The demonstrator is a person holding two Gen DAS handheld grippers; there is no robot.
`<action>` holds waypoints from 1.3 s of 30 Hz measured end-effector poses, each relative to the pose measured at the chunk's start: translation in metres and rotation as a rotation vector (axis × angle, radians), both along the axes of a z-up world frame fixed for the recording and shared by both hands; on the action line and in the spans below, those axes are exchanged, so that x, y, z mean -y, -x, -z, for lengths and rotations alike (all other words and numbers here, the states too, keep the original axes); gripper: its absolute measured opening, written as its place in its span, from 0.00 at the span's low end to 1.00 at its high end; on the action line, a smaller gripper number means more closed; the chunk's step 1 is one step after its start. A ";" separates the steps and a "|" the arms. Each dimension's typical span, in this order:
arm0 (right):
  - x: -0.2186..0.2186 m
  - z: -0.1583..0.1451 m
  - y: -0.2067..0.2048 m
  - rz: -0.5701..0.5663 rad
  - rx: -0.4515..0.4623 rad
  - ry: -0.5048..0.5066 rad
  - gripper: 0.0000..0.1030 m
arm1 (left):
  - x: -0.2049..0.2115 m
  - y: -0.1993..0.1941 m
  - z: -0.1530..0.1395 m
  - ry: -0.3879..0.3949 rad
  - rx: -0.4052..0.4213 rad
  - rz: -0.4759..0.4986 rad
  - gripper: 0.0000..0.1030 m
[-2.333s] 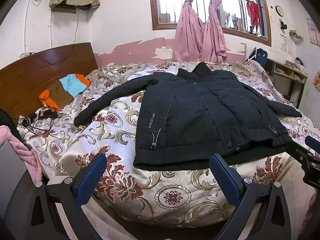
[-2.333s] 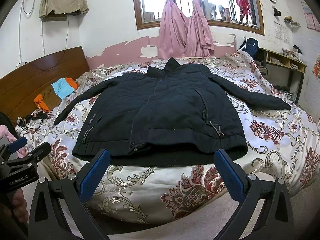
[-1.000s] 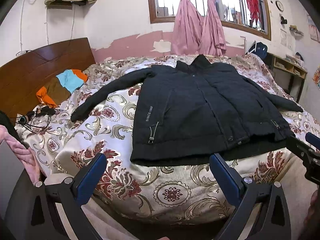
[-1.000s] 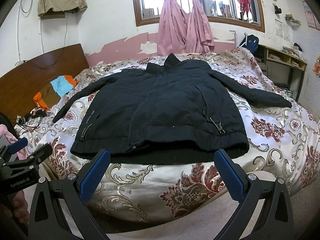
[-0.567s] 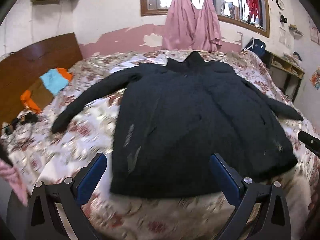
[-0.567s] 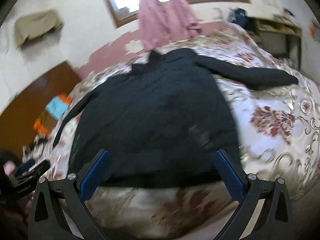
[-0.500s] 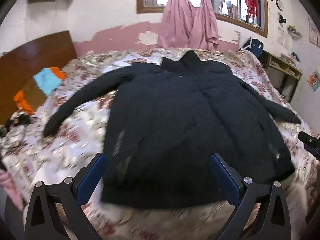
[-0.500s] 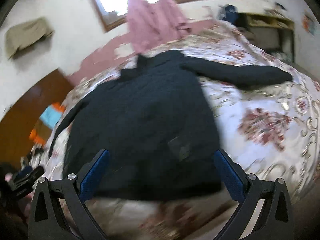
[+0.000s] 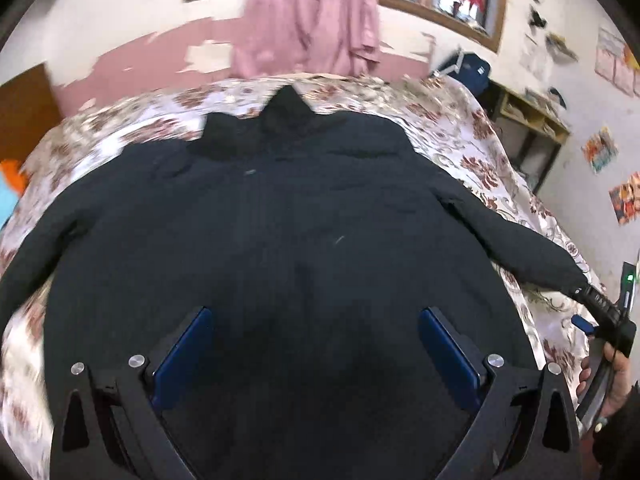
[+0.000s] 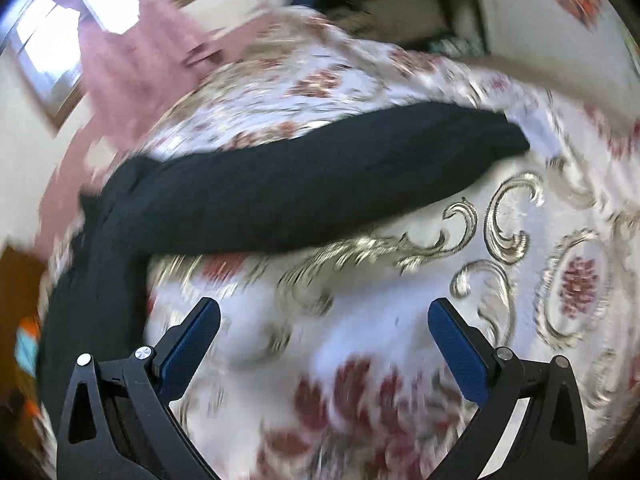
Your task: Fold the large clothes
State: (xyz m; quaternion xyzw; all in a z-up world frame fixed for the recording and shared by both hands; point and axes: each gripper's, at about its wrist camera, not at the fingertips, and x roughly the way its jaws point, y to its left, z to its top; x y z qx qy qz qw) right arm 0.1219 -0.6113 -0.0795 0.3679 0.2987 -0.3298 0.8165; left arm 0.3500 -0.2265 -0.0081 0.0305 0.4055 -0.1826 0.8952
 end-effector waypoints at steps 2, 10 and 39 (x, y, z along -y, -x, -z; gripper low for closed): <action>0.017 0.009 -0.003 0.111 0.036 -0.020 0.99 | 0.019 -0.018 0.003 0.029 -0.001 0.032 1.00; 0.059 0.036 -0.018 0.337 0.254 -0.091 0.98 | 0.113 -0.099 0.022 0.045 0.010 0.143 1.00; -0.175 -0.216 -0.180 -0.546 0.311 0.701 0.08 | -0.051 -0.113 -0.022 0.173 -0.100 0.130 0.88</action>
